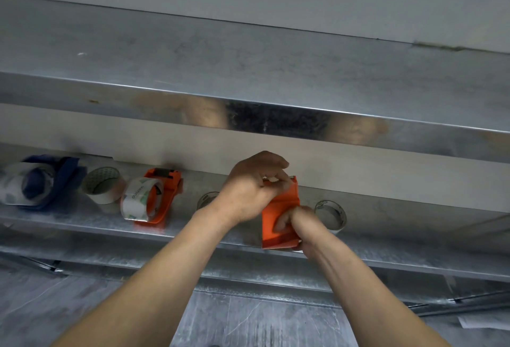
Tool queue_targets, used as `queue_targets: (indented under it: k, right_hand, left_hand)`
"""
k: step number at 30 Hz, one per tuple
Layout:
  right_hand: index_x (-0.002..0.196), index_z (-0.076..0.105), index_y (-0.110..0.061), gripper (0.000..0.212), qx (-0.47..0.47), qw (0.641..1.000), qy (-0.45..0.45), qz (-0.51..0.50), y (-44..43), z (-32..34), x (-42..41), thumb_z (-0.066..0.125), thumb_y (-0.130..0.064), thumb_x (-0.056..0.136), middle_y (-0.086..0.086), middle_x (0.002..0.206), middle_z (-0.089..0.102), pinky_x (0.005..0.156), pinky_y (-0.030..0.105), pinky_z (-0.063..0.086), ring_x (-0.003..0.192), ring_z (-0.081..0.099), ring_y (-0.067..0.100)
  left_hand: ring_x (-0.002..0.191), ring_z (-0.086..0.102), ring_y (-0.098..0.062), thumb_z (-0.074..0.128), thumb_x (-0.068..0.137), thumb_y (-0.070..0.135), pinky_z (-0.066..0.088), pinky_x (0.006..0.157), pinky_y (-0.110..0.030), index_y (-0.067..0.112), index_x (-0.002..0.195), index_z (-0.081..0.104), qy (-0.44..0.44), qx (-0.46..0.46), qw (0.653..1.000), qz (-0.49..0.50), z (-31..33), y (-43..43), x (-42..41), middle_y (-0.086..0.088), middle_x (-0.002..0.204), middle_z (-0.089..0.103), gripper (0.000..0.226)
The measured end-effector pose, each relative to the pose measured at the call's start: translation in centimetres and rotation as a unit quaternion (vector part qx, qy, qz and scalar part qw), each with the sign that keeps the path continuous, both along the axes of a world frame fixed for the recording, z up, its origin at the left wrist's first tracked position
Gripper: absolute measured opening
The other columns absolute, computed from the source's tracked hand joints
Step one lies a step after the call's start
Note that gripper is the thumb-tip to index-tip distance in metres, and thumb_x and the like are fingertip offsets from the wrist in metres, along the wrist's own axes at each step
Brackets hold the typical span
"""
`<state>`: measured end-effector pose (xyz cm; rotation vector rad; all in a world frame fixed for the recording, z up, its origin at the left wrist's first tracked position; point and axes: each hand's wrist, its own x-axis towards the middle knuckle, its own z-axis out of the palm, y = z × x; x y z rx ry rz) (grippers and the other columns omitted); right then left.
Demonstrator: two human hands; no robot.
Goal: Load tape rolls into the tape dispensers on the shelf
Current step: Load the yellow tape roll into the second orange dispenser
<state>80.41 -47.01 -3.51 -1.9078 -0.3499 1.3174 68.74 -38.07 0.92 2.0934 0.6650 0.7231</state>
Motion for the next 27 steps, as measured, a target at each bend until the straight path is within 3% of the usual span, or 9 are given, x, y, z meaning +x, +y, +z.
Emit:
queue_targets:
  k: [3, 5, 7, 11, 16, 20, 27]
  right_hand:
    - [0.075, 0.064, -0.008, 0.018, 0.013, 0.997, 0.071, -0.015, 0.2, 1.1, 0.2, 0.056, 0.005, 0.065, 0.015, 0.077, 0.064, 0.074, 0.043, 0.054, 0.074, 0.062, 0.032]
    - [0.086, 0.062, -0.008, 0.022, 0.036, 0.992, 0.117, -0.026, 0.2, 1.9, 0.5, 0.05, 0.003, 0.071, 0.017, 0.086, 0.064, 0.075, 0.045, 0.054, 0.079, 0.063, 0.034]
    - [0.09, 0.062, -0.007, 0.023, 0.051, 0.987, 0.145, -0.037, 0.2, 2.7, 0.7, 0.047, 0.003, 0.075, 0.019, 0.091, 0.065, 0.072, 0.044, 0.055, 0.082, 0.063, 0.036]
    - [0.092, 0.063, -0.01, 0.023, 0.09, 0.981, 0.17, -0.039, -0.2, 3.7, 1.2, 0.044, -0.002, 0.081, 0.014, 0.078, 0.07, 0.067, 0.038, 0.052, 0.074, 0.065, 0.032]
    - [0.112, 0.068, -0.015, 0.031, 0.161, 0.966, 0.2, -0.033, -0.6, 4.0, 1.5, 0.053, -0.026, 0.088, 0.015, 0.103, 0.074, 0.083, 0.051, 0.056, 0.093, 0.071, 0.034]
    - [0.11, 0.068, -0.016, 0.038, 0.156, 0.961, 0.224, -0.041, -0.7, 4.1, 1.4, 0.052, -0.047, 0.095, 0.013, 0.096, 0.077, 0.067, 0.039, 0.06, 0.082, 0.074, 0.027]
    - [0.116, 0.069, -0.02, 0.045, 0.139, 0.971, 0.188, -0.048, -0.8, 3.2, 1.1, 0.059, -0.056, 0.09, 0.013, 0.107, 0.076, 0.067, 0.041, 0.061, 0.087, 0.075, 0.028]
  left_hand:
    - [0.123, 0.053, -0.016, 0.071, 0.077, 0.025, 0.045, 0.101, -0.036, 0.022, 0.082, 0.078, 0.015, 0.074, 0.997, -0.002, -1.2, -0.3, 0.1, 0.006, 0.122, 0.063, 0.01]
    - [0.131, 0.047, -0.022, 0.069, 0.076, 0.027, 0.041, 0.106, -0.041, 0.023, 0.084, 0.079, 0.023, 0.102, 0.995, 0.006, -1.5, -0.6, 0.2, 0.003, 0.128, 0.062, 0.013]
    - [0.135, 0.043, -0.026, 0.069, 0.077, 0.028, 0.039, 0.107, -0.044, 0.025, 0.085, 0.079, 0.024, 0.123, 0.992, 0.017, -1.6, -0.8, 0.2, 0.001, 0.133, 0.06, 0.013]
    - [0.136, 0.042, -0.035, 0.069, 0.078, 0.029, 0.041, 0.107, -0.051, 0.025, 0.087, 0.078, 0.014, 0.161, 0.986, 0.037, -1.8, -0.5, 0.2, -0.006, 0.139, 0.056, 0.013]
    - [0.134, 0.043, -0.037, 0.073, 0.078, 0.02, 0.042, 0.106, -0.052, 0.028, 0.093, 0.077, 0.009, 0.189, 0.981, 0.037, -1.9, -0.3, 0.2, -0.008, 0.14, 0.054, 0.018]
    - [0.136, 0.042, -0.034, 0.074, 0.078, 0.018, 0.041, 0.108, -0.048, 0.027, 0.093, 0.079, 0.014, 0.175, 0.984, 0.038, -2.2, -0.6, 0.2, -0.007, 0.141, 0.053, 0.018]
    - [0.136, 0.041, -0.029, 0.075, 0.078, 0.017, 0.04, 0.109, -0.045, 0.024, 0.088, 0.079, 0.006, 0.152, 0.988, 0.042, -2.3, -0.8, 0.4, -0.005, 0.144, 0.051, 0.013]
